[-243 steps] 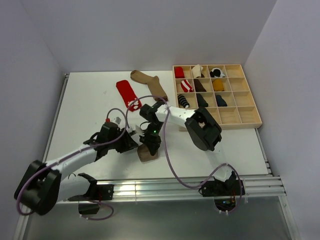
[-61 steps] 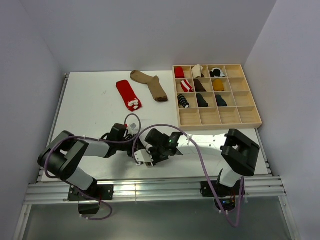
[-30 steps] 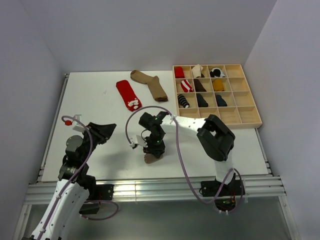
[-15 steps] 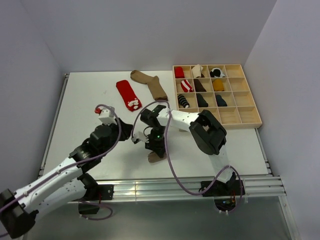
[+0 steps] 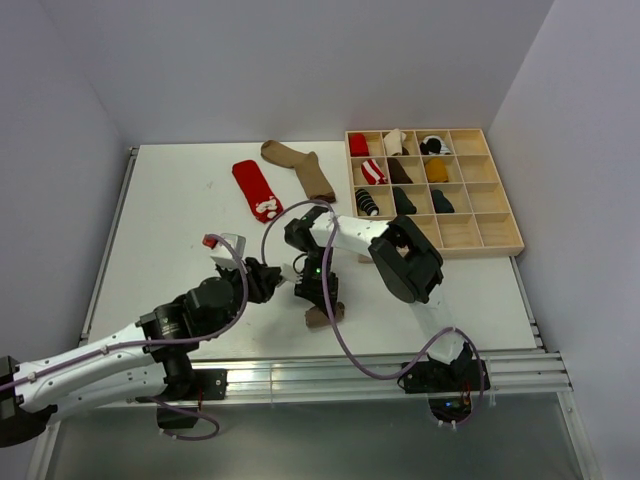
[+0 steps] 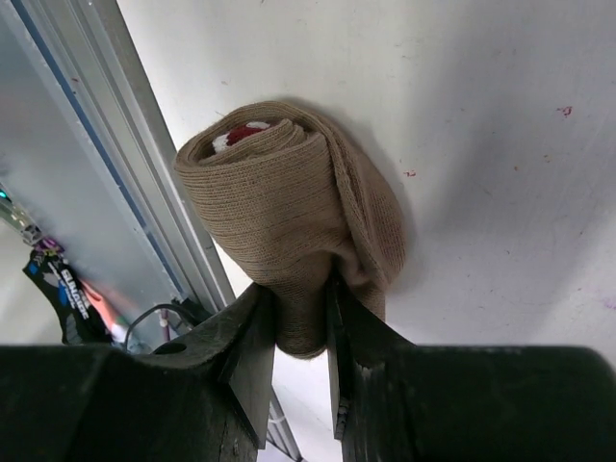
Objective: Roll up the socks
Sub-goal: Roll the sock at the center of the board.
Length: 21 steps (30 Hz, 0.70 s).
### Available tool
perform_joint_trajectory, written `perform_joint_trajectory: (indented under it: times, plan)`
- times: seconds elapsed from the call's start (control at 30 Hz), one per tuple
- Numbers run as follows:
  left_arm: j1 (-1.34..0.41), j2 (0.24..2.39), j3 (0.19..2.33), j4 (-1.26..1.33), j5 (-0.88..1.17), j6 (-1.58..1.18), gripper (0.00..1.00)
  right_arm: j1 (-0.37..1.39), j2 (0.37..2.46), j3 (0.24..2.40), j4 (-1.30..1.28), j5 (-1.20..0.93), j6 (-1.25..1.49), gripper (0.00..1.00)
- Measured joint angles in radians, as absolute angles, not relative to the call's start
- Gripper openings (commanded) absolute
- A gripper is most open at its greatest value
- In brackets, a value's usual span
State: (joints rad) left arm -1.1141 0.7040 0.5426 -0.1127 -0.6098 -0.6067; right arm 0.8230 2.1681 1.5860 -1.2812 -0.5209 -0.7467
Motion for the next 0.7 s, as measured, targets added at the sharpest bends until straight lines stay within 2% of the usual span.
perform_joint_trajectory:
  times: [0.1,0.27,0.47,0.7]
  plan:
    - [-1.115,0.731,0.544,-0.09,-0.559,-0.595,0.4,0.821,2.168,1.584,-1.279,-0.524,-0.736,0.22]
    - [-1.162,0.915,0.545,-0.072,-0.474,-0.579,0.41,0.814,2.17,1.582,-1.276,-0.534,-0.725,0.22]
    - [-1.21,1.035,0.545,-0.053,-0.37,-0.559,0.49,0.796,2.183,1.585,-1.282,-0.563,-0.719,0.22]
    - [-1.211,1.132,0.545,0.013,-0.257,-0.538,0.51,0.767,2.229,1.624,-1.327,-0.611,-0.715,0.22]
